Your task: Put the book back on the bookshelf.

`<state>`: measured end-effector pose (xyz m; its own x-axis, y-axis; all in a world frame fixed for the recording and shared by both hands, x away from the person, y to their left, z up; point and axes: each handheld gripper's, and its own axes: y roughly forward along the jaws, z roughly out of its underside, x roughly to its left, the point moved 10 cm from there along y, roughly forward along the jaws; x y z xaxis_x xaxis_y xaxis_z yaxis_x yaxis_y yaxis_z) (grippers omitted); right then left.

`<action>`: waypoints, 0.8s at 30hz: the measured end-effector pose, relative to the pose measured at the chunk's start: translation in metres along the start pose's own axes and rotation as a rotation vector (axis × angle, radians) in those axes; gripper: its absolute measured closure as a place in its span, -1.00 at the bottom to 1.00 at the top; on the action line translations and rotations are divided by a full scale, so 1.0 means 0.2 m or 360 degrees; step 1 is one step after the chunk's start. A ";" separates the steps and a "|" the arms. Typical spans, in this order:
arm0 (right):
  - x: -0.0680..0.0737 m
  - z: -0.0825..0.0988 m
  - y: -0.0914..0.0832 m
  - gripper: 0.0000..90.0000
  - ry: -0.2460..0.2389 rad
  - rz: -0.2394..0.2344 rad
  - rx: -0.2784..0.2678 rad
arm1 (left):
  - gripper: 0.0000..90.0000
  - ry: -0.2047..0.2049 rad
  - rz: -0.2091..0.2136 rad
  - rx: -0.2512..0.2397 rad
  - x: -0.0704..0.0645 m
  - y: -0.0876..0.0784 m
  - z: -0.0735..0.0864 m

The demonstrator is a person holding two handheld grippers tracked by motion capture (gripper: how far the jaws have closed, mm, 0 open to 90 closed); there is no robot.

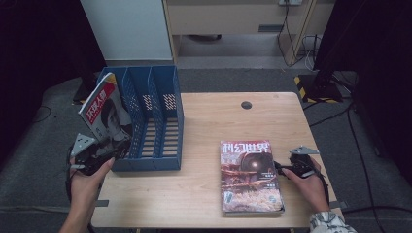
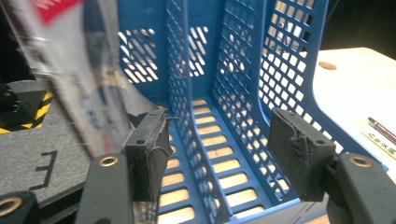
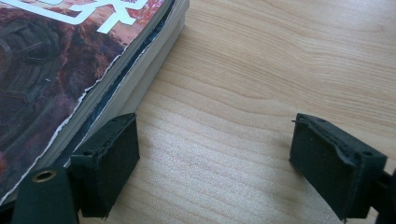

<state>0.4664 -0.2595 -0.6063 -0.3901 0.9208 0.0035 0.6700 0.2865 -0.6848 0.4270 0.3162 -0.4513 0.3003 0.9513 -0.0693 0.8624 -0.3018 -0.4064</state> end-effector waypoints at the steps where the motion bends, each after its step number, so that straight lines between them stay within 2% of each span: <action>1: 0.00 0.00 0.00 -0.65 0.0000 0.0001 0.0000 | -0.15 0.0005 0.0006 0.0008 -0.01 0.01 0.01; 8: 0.00 0.00 0.00 -0.65 -0.0002 0.0000 0.0001 | -0.17 0.0031 0.0046 0.0044 -0.10 0.07 0.02; 13: 0.00 0.00 0.00 -0.65 0.0006 -0.0001 0.0006 | -0.17 0.0064 0.0099 0.0062 -0.20 0.11 0.02; 16: 0.00 0.00 0.00 -0.64 -0.0027 0.0001 0.0024 | -0.17 0.0085 0.0138 0.0079 -0.27 0.14 0.02; 21: -0.03 -0.05 -0.05 -0.44 -0.0038 0.0046 -0.0045 | -0.17 0.0116 0.0212 0.0091 -0.41 0.19 0.01; 22: -0.02 -0.06 -0.07 -0.38 -0.0047 0.0043 -0.0061 | -0.17 0.0116 0.0212 0.0091 -0.41 0.19 0.01; 23: -0.01 -0.07 -0.08 -0.28 -0.0060 0.0034 -0.0086 | -0.17 0.0132 0.0247 0.0102 -0.48 0.23 0.02; 24: 0.00 -0.08 -0.10 -0.21 -0.0077 0.0024 -0.0111 | -0.17 0.0136 0.0259 0.0105 -0.51 0.24 0.02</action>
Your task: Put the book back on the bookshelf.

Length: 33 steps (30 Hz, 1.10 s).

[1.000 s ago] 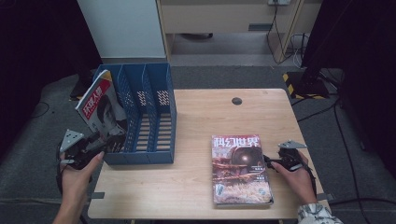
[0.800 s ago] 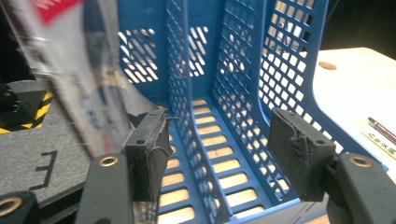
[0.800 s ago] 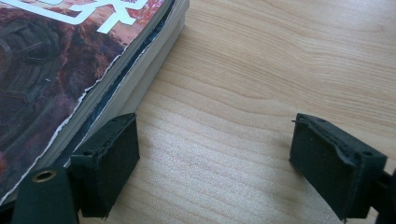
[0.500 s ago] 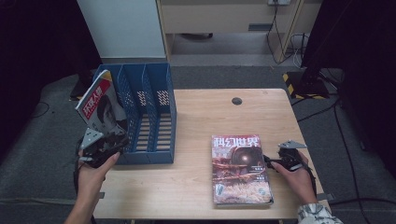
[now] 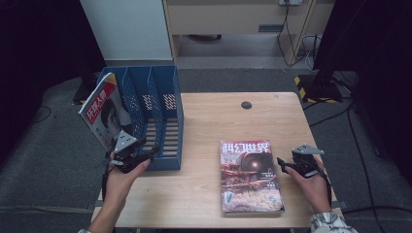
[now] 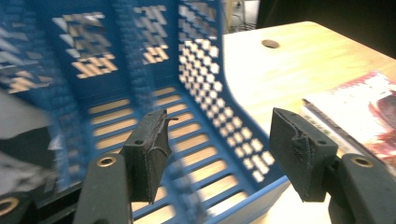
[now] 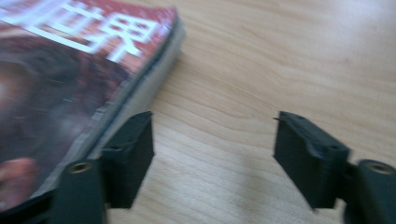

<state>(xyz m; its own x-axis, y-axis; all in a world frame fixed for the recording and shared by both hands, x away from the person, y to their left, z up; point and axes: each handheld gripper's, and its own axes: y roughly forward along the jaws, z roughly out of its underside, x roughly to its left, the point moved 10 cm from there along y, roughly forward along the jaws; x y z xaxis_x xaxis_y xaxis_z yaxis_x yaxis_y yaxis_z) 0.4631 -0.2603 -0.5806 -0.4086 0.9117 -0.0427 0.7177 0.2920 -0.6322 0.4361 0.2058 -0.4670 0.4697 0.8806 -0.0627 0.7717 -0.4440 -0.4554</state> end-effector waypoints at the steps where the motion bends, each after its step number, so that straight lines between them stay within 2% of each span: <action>1: 0.01 -0.01 -0.01 -0.16 -0.0010 -0.0010 -0.0021 | -0.17 0.0011 0.0015 0.0008 -0.03 0.02 0.00; 3: 0.06 -0.05 -0.06 0.03 -0.0042 -0.0063 -0.0076 | -0.17 0.0030 0.0048 0.0026 -0.09 0.07 0.00; 7: 0.15 -0.09 -0.10 0.16 -0.0093 -0.0169 -0.0148 | -0.17 0.0044 0.0132 0.0042 -0.24 0.16 0.00; 10: 0.20 -0.09 -0.10 0.12 -0.0108 -0.0232 -0.0147 | -0.18 0.0061 0.0203 0.0063 -0.37 0.24 0.00; 13: 0.24 -0.07 -0.07 -0.03 -0.0099 -0.0291 -0.0108 | -0.19 0.0050 0.0266 0.0078 -0.48 0.31 0.02; 16: 0.27 -0.06 -0.04 -0.14 -0.0098 -0.0315 -0.0072 | -0.21 0.0004 0.0334 0.0111 -0.58 0.39 0.07; 18: 0.29 -0.05 -0.03 -0.14 -0.0104 -0.0345 -0.0053 | -0.21 -0.0013 0.0385 0.0132 -0.64 0.43 0.10; 21: 0.32 -0.06 -0.02 -0.17 -0.0096 -0.0384 -0.0060 | -0.24 0.0020 0.0417 0.0185 -0.70 0.46 0.16; 24: 0.33 -0.06 -0.01 -0.22 -0.0064 -0.0390 -0.0046 | -0.26 0.0010 0.0464 0.0245 -0.77 0.48 0.23; 28: 0.34 -0.05 -0.01 -0.26 -0.0070 -0.0402 -0.0047 | -0.28 0.0007 0.0529 0.0328 -0.86 0.52 0.33; 31: 0.34 -0.06 0.00 -0.27 -0.0072 -0.0415 -0.0049 | -0.30 0.0025 0.0548 0.0341 -0.89 0.55 0.36; 33: 0.35 -0.06 0.01 -0.28 -0.0078 -0.0432 -0.0052 | -0.32 0.0039 0.0552 0.0378 -0.91 0.57 0.39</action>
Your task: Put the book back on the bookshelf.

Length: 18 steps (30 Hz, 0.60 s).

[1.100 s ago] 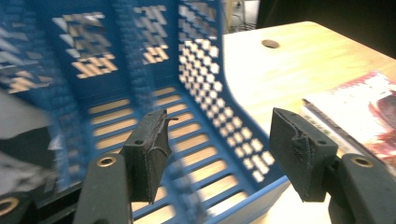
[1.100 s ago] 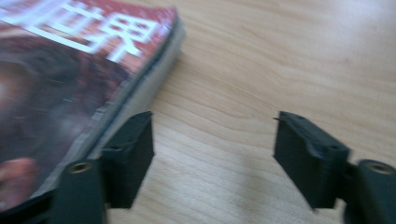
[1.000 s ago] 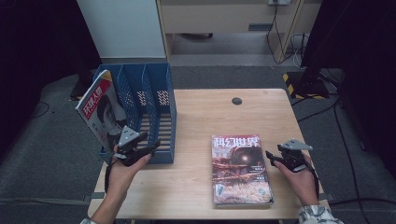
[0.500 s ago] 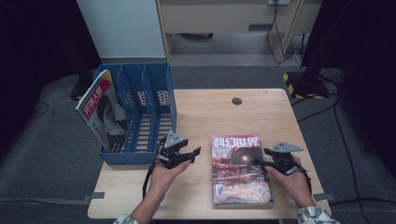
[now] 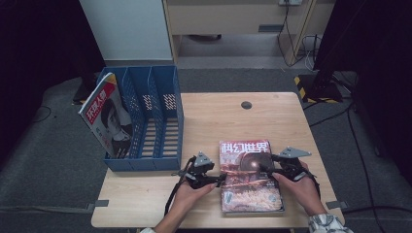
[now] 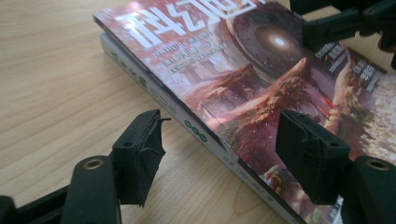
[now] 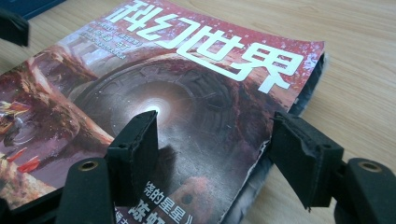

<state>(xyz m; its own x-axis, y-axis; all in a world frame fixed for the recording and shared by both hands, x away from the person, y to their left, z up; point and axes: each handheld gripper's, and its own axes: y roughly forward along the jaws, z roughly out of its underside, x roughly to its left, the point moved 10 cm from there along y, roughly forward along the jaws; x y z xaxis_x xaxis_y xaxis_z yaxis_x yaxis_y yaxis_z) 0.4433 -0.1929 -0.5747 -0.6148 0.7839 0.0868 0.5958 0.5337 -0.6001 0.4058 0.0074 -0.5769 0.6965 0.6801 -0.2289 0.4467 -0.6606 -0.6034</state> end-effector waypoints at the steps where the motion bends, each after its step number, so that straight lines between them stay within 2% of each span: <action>1: 0.00 0.00 0.01 -0.28 -0.0002 -0.0004 0.0000 | -0.34 -0.0001 0.0003 0.0002 -0.01 0.01 0.00; 5: 0.01 -0.02 0.03 -0.28 -0.0015 -0.0016 -0.0006 | -0.36 -0.0017 0.0042 -0.0020 -0.02 0.03 0.01; 13: 0.02 -0.02 0.04 -0.28 -0.0011 -0.0034 -0.0021 | -0.45 -0.0114 0.0129 -0.0014 -0.02 0.04 0.02; 16: 0.02 -0.03 0.05 -0.28 -0.0005 -0.0041 -0.0030 | -0.46 -0.0162 0.0207 0.0002 -0.03 0.06 0.04; 18: 0.02 -0.03 0.05 -0.28 -0.0009 -0.0050 -0.0030 | -0.53 -0.0172 0.0230 0.0013 -0.04 0.07 0.04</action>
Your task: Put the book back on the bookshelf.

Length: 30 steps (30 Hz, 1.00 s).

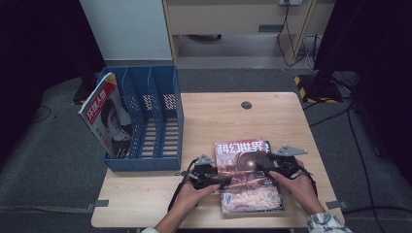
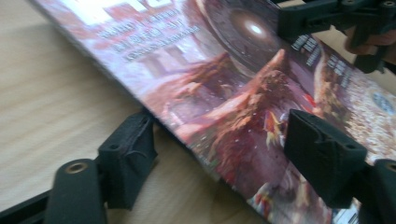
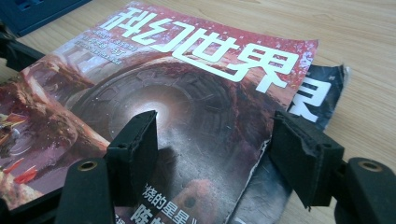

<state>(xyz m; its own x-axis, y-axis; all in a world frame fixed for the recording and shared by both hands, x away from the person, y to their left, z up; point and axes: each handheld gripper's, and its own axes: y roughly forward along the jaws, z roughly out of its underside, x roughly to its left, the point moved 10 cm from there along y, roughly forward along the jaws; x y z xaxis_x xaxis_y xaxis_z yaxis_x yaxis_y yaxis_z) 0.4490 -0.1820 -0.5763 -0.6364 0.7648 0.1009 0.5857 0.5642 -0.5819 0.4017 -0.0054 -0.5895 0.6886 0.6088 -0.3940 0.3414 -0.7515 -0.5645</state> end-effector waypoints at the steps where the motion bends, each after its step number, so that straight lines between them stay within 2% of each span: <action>1: 0.00 0.00 0.00 -0.28 0.0004 0.0001 -0.0004 | -0.54 -0.0004 0.0006 0.0006 0.00 0.00 0.00; 6: 0.01 -0.01 0.01 -0.24 -0.0009 -0.0014 -0.0013 | -0.52 -0.0032 0.0015 0.0060 0.00 -0.01 0.01; 8: 0.02 0.00 0.01 -0.23 -0.0006 -0.0021 -0.0006 | -0.45 -0.0056 0.0019 0.0073 0.00 -0.02 0.01; 12: 0.03 0.00 0.01 -0.22 -0.0021 -0.0031 -0.0007 | -0.28 -0.0049 0.0040 0.0056 0.00 -0.05 -0.01; 16: 0.06 0.00 0.01 -0.21 -0.0025 -0.0050 -0.0003 | -0.27 -0.0064 0.0066 0.0056 -0.01 -0.04 0.00; 20: 0.07 0.00 0.01 -0.21 -0.0047 -0.0070 0.0003 | -0.07 -0.0028 0.0086 0.0019 -0.03 -0.06 -0.02; 22: 0.09 0.01 0.01 -0.21 -0.0058 -0.0092 0.0009 | 0.07 -0.0014 0.0105 0.0018 -0.04 -0.06 -0.03; 24: 0.09 0.00 0.01 -0.21 -0.0056 -0.0096 0.0017 | 0.13 0.0001 0.0107 0.0026 -0.05 -0.06 -0.03; 27: 0.10 0.00 0.02 -0.38 -0.0054 -0.0103 0.0041 | 0.21 0.0039 0.0099 0.0041 -0.07 -0.07 -0.04; 30: 0.10 -0.01 0.04 -0.51 -0.0063 -0.0101 0.0050 | 0.23 0.0046 0.0100 0.0065 -0.07 -0.07 -0.05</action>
<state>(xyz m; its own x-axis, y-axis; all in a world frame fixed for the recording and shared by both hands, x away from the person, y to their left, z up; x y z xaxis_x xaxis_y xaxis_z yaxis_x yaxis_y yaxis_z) 0.4406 -0.1618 -0.5773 -0.6916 0.7143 0.1068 0.5277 0.6007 -0.6006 0.3931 -0.0057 -0.5683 0.7261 0.5527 -0.4089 0.2710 -0.7767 -0.5686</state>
